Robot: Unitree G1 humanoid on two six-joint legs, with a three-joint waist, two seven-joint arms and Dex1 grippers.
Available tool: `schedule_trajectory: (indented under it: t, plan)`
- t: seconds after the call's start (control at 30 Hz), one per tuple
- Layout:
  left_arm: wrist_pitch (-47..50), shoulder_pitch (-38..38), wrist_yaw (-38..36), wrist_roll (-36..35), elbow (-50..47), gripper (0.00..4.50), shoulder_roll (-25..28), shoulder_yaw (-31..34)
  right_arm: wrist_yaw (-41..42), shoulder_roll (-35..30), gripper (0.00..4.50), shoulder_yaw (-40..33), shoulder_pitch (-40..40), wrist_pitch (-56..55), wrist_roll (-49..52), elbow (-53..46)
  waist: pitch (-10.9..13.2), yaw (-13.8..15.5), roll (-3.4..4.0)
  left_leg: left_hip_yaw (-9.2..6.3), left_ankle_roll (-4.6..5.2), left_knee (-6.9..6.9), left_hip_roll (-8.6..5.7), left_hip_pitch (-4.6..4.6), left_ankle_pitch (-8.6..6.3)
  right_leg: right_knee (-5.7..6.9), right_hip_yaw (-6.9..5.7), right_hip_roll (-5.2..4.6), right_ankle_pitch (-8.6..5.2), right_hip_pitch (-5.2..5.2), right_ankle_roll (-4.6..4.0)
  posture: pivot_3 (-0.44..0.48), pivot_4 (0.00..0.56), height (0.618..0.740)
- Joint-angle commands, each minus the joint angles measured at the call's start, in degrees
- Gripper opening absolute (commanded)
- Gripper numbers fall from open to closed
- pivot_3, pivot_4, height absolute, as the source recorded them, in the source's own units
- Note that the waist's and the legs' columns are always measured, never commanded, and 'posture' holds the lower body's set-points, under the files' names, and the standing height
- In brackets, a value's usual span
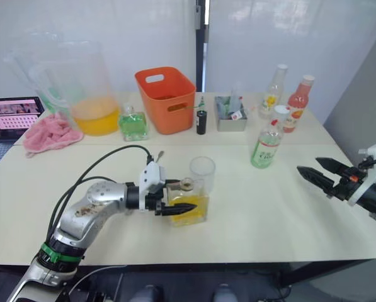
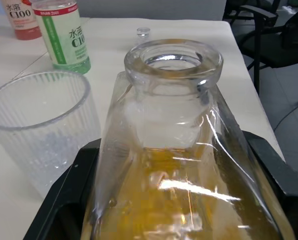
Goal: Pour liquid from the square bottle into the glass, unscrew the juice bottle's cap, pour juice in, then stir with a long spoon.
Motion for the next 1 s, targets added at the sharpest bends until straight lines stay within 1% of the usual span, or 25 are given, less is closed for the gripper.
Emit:
schedule_trajectory:
  t: [0.03,0.1,0.2,0.33,0.47,0.57,0.7,0.8,1.0]
  plan:
    - [0.0,-1.9,-1.2,0.0,-0.6,2.82,1.7,1.4,1.4,-2.0,4.49,-3.2,3.6,4.1,4.3,-9.4,0.0,0.2,0.0,0.0,0.0,0.01,0.0,-0.01,0.0,-0.03,0.0,0.0,-0.02,0.0,-0.02,0.0,0.15,0.74]
    - [-0.7,-2.2,-2.2,0.1,-0.3,2.82,2.0,1.1,1.8,-2.6,4.49,-3.8,6.3,4.7,4.7,-13.8,0.0,0.3,0.0,0.0,0.0,-0.05,0.0,-0.05,0.0,-0.02,0.0,0.0,-0.03,-0.05,0.0,0.0,0.15,0.74]
    - [-2.7,-2.2,-2.7,-0.6,0.6,2.82,0.4,1.5,0.9,-2.7,4.49,-5.3,9.1,5.2,5.2,-18.3,0.0,0.3,-0.02,0.01,0.0,-0.07,0.0,-0.07,-0.01,-0.04,0.0,0.0,-0.03,-0.09,0.03,0.0,0.15,0.74]
    - [-2.7,-1.7,-2.8,-0.5,-0.3,2.82,-0.3,0.8,2.3,-2.4,4.49,-6.7,14.8,5.7,6.3,-25.7,0.0,1.2,-0.07,0.0,0.0,-0.07,0.01,-0.08,-0.01,-0.04,-0.01,0.0,-0.1,-0.1,-0.09,0.0,0.15,0.74]
    - [-2.8,-0.9,-3.0,-0.7,-1.1,2.82,-0.2,1.0,2.8,-1.4,4.49,-6.2,18.3,5.2,7.4,-31.4,0.0,1.5,-0.08,0.02,-0.01,-0.06,0.01,-0.12,-0.01,-0.07,0.0,0.0,-0.12,-0.13,-0.12,0.0,0.15,0.74]
    - [-4.0,0.1,-2.5,-1.3,-1.8,2.82,-0.3,2.4,0.7,0.2,4.49,-4.5,16.3,5.6,10.3,-34.2,0.1,1.5,-0.1,0.02,-0.01,-0.06,0.01,-0.12,-0.01,-0.07,0.0,0.0,-0.17,-0.13,-0.2,0.0,0.15,0.74]
    - [-2.7,1.4,-2.2,-1.7,-4.2,2.82,0.9,3.1,1.1,-0.1,4.49,-1.4,14.2,6.0,11.4,-35.2,0.1,1.6,-0.18,0.01,-0.01,-0.09,0.03,-0.11,-0.01,-0.07,-0.01,0.0,-0.17,-0.15,-0.22,0.0,0.15,0.74]
    - [-2.6,3.0,-1.4,-2.2,-6.6,2.82,1.8,4.5,1.6,-0.3,4.49,1.1,12.2,5.4,11.2,-34.3,0.2,1.6,-0.28,0.01,-0.01,-0.1,0.03,-0.14,-0.01,-0.1,-0.01,0.0,-0.19,-0.16,-0.24,0.0,0.15,0.74]
    - [0.6,6.5,2.3,-4.8,-12.3,2.82,4.6,10.4,4.3,-0.7,4.49,7.1,6.6,4.8,10.4,-30.3,0.3,1.7,-0.39,0.01,-0.01,-0.13,0.04,-0.19,-0.01,-0.11,-0.01,0.0,-0.18,-0.24,-0.24,0.0,0.15,0.74]
